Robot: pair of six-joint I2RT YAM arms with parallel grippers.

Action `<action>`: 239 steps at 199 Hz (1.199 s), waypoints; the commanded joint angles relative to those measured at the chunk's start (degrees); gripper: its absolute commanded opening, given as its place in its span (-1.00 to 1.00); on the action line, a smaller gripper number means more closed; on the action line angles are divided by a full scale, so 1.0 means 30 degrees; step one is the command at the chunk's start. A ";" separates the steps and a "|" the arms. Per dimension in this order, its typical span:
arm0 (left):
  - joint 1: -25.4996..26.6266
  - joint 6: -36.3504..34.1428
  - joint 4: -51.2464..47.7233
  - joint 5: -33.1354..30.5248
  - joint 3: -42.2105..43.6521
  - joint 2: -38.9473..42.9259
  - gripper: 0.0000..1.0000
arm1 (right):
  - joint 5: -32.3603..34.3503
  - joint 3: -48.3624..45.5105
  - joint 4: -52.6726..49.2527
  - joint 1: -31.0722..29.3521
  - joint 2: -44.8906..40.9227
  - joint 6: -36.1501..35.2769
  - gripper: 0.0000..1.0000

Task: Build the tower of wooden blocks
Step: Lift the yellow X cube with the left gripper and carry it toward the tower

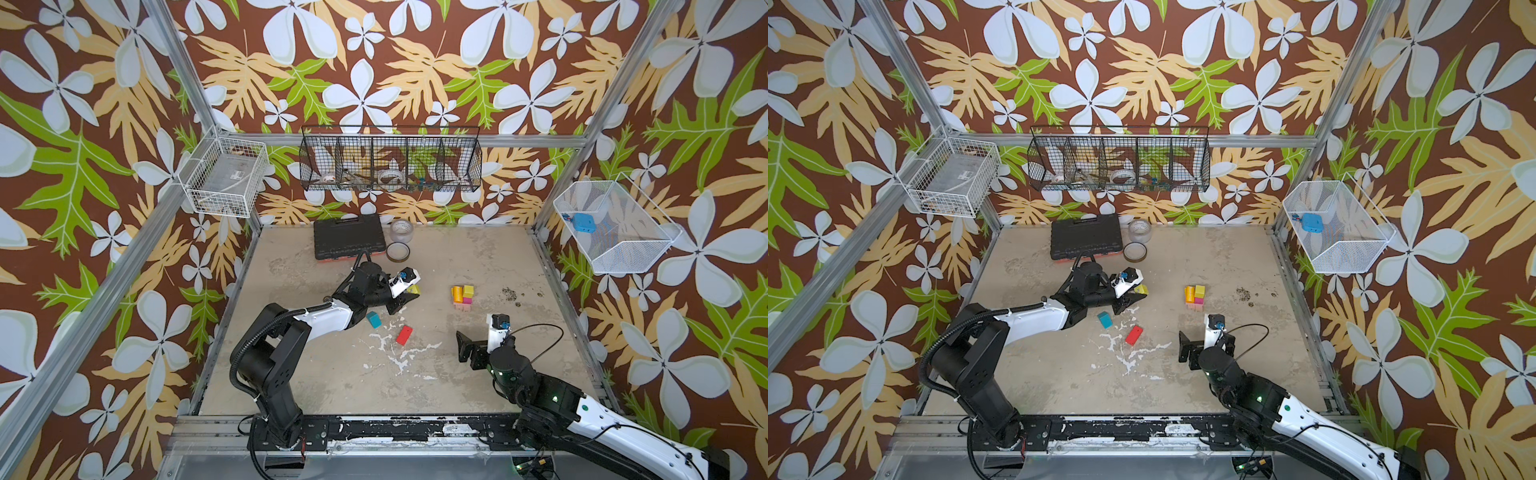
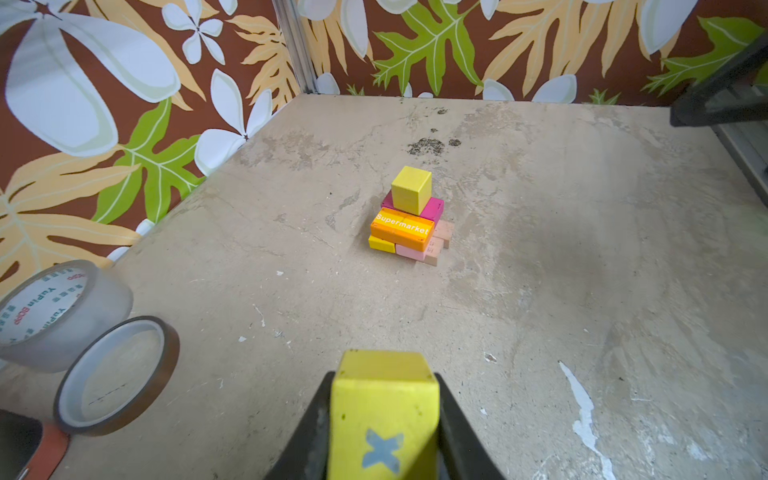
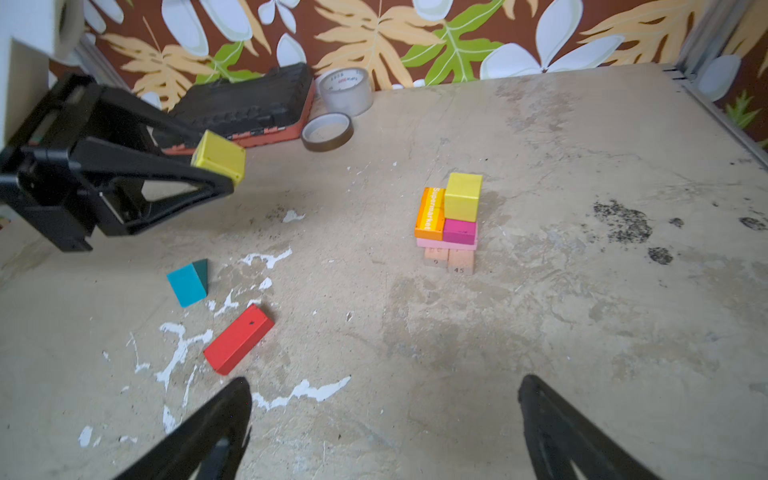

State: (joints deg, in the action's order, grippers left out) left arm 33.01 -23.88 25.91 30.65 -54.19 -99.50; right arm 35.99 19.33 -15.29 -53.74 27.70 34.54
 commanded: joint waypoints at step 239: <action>0.1842 -0.4347 -1.1945 0.2526 -1.8060 -1.1987 -1.00 | -0.4232 -0.1044 0.0159 0.7277 -0.1266 0.0908 0.99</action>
State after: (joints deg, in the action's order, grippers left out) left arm 38.33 -34.57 -4.03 37.82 -104.33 -133.34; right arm 24.67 16.19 -16.25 -31.92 23.81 38.04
